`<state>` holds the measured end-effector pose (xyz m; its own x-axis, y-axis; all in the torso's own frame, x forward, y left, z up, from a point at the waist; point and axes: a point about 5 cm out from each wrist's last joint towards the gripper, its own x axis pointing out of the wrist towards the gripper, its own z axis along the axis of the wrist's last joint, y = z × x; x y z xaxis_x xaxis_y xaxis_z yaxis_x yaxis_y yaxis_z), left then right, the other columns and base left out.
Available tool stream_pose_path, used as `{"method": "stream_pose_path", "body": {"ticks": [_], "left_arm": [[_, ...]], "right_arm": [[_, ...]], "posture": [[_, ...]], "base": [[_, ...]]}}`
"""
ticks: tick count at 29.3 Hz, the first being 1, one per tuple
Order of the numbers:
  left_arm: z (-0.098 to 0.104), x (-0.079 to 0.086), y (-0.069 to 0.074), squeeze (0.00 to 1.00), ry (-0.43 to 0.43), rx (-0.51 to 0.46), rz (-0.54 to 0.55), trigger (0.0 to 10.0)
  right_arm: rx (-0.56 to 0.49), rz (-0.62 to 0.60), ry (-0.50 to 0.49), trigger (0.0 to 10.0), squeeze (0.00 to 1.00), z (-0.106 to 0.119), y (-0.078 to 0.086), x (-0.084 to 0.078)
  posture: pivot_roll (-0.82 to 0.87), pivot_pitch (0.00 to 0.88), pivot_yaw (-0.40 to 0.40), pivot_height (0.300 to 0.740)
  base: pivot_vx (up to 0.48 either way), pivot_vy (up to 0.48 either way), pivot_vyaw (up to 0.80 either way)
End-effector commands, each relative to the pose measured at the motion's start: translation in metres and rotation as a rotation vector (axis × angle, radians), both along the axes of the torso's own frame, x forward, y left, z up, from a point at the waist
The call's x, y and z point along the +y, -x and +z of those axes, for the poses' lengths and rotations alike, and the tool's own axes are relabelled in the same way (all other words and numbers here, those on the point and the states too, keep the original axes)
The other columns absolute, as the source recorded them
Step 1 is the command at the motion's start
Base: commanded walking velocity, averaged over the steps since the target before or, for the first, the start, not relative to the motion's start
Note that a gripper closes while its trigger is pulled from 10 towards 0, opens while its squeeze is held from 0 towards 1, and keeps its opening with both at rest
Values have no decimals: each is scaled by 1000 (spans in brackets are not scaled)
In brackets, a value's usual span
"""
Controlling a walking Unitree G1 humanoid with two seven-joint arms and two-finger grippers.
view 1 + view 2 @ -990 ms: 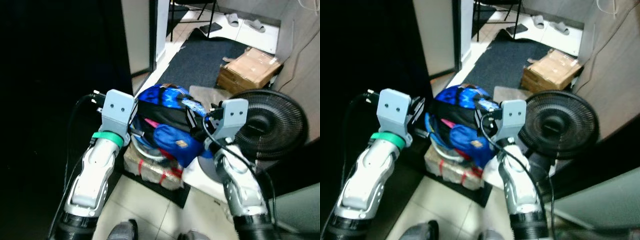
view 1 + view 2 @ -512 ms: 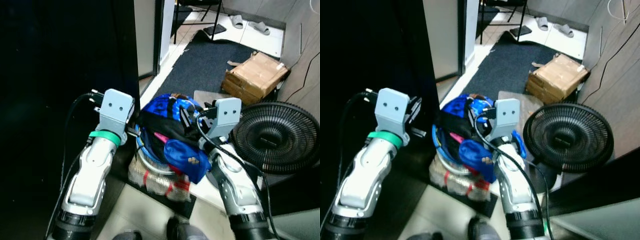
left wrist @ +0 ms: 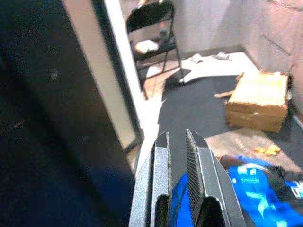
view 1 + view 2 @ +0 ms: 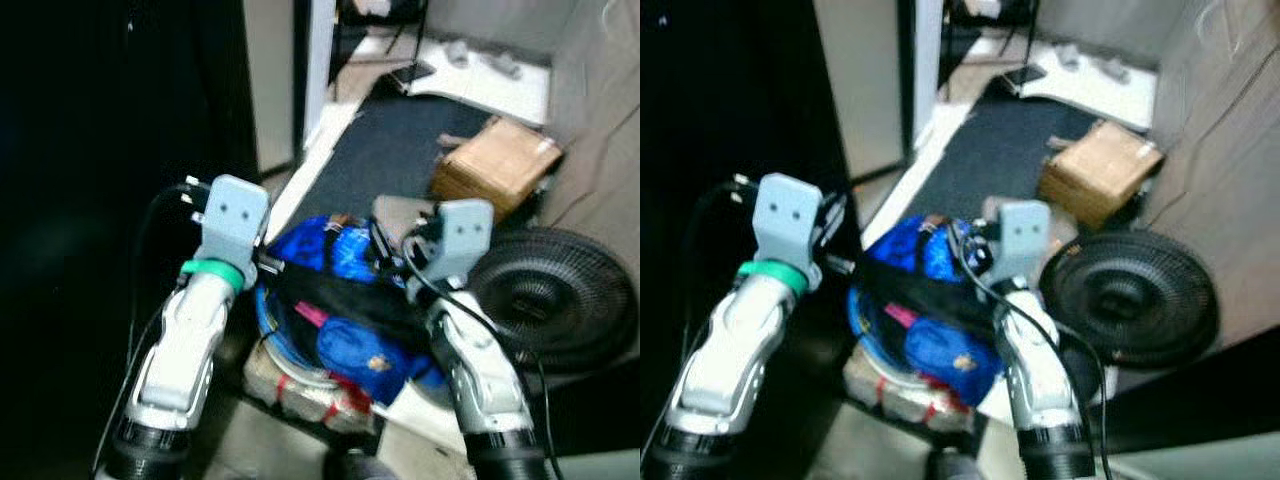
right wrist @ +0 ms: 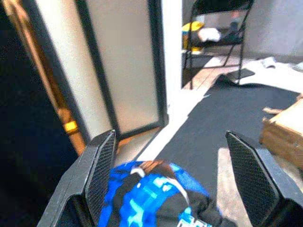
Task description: Clothes washing
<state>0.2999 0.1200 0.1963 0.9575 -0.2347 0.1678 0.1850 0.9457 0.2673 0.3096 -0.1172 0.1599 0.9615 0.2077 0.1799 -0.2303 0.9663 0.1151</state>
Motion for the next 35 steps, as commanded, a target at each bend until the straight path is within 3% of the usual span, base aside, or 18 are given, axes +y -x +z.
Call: {"method": "stream_pose_path", "body": {"ticks": [1, 14, 16, 18, 21, 22, 24, 26, 29, 35], "left_arm": [[-8, 3, 1, 0, 0, 40, 13, 10000], [-11, 0, 0, 0, -3, 80, -32, 10000], [-13, -3, 0, 0, -23, 112, -93, 10000], [-17, -3, 2, 0, -106, 150, -206, 10000], [-17, -3, 2, 0, -106, 150, -206, 10000], [-19, 1, 2, 0, -124, 167, -225, 10000], [-18, 24, -8, 0, -89, 193, -155, 10000], [-18, 24, -8, 0, -89, 193, -155, 10000], [-26, 47, -23, 0, -97, 241, -96, 10000], [-41, 60, -34, 0, -121, 293, -41, 10000]], "right_arm": [[18, 8, -3, 10000, 0, -4, 2, 2], [14, 3, 17, 10000, 0, -4, 1, 2], [4, -4, 48, 10000, 0, -3, -1, 0], [-13, -27, 100, 10000, 0, -1, -5, -8], [-13, -27, 100, 10000, 0, -1, -5, -8], [-19, -41, 116, 10000, 0, 1, -7, -13], [-13, -106, 167, 10000, 0, 2, -17, -34], [-13, -106, 167, 10000, 0, 2, -17, -34], [-10, -191, 232, 10000, 0, 5, -28, -64], [-3, -226, 243, 10000, 0, 7, -32, -77]], "posture": [[2, 97, 23, 740], [1, 90, 24, 740], [1, 86, 23, 740], [-2, 84, 26, 740], [-2, 84, 26, 740], [-2, 85, 29, 740], [1, 94, 30, 740], [1, 94, 30, 740], [-13, 113, 41, 740], [-33, 150, 58, 740]], "base": [[0, 0, 0], [0, 0, 0], [0, 0, 0], [0, 0, 0], [0, 0, 0], [0, 0, 0], [0, 0, 0], [0, 0, 0], [0, 0, 0], [0, 0, 0]]}}
